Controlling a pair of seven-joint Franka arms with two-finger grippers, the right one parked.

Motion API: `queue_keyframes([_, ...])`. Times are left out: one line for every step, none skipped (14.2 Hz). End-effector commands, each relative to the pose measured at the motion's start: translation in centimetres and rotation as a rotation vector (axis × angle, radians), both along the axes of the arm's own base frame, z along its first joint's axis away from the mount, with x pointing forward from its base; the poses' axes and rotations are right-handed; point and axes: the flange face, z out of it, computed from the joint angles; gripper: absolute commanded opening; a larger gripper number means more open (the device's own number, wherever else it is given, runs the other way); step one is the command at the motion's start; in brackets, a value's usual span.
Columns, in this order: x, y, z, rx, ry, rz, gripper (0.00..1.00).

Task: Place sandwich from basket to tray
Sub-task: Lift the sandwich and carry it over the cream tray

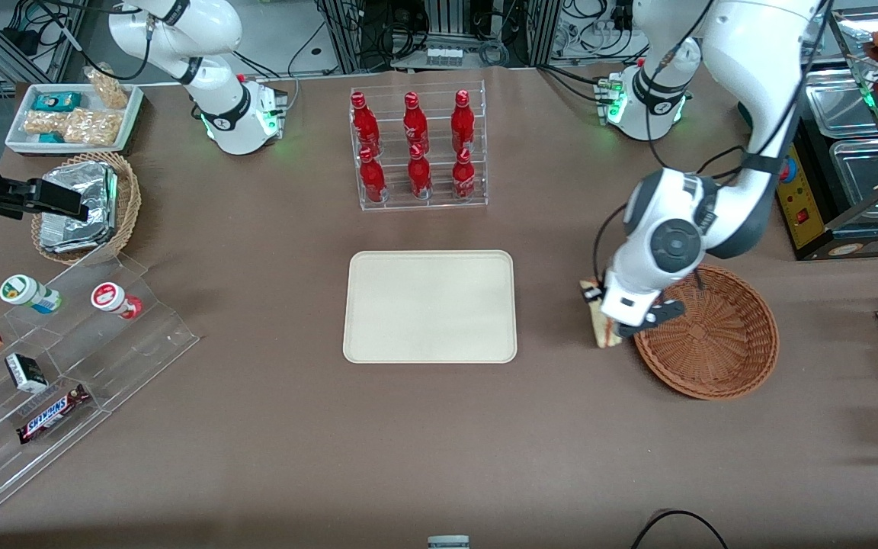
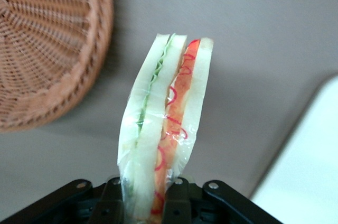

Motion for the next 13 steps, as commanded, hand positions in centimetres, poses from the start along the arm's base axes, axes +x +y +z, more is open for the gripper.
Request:
queue_keyframes([-0.7,-4.7,2.3,0.020,0.006,-0.012,0.18])
queue_keyframes([-2.0,-7.3,2.5,0.024,0.000,-0.028,0.18])
queue_keyframes([-2.9,-10.1,1.4,0.020,0.004,-0.060,0.18])
queue_keyframes([-2.8,-12.6,0.9,0.007,-0.001,-0.083,0.18])
queue_keyframes([-2.6,-15.1,0.1,0.002,-0.004,-0.080,0.18])
queue_keyframes([-2.3,-16.9,0.2,-0.009,-0.017,-0.069,0.18])
queue_keyframes([-1.7,-18.2,0.0,-0.021,-0.024,-0.070,0.18])
queue_keyframes([-1.5,-19.8,-0.3,-0.036,-0.032,-0.079,0.18])
queue_keyframes([-1.8,-21.7,-0.5,-0.044,-0.036,-0.082,0.18])
queue_keyframes([-2.3,-23.0,-1.0,-0.043,-0.036,-0.077,0.18])
queue_keyframes([-2.6,-23.9,-1.5,-0.044,-0.037,-0.081,0.19])
queue_keyframes([-2.8,-24.6,-1.9,-0.046,-0.035,-0.088,0.19])
queue_keyframes([-3.7,-25.7,-1.9,-0.042,-0.036,-0.107,0.19])
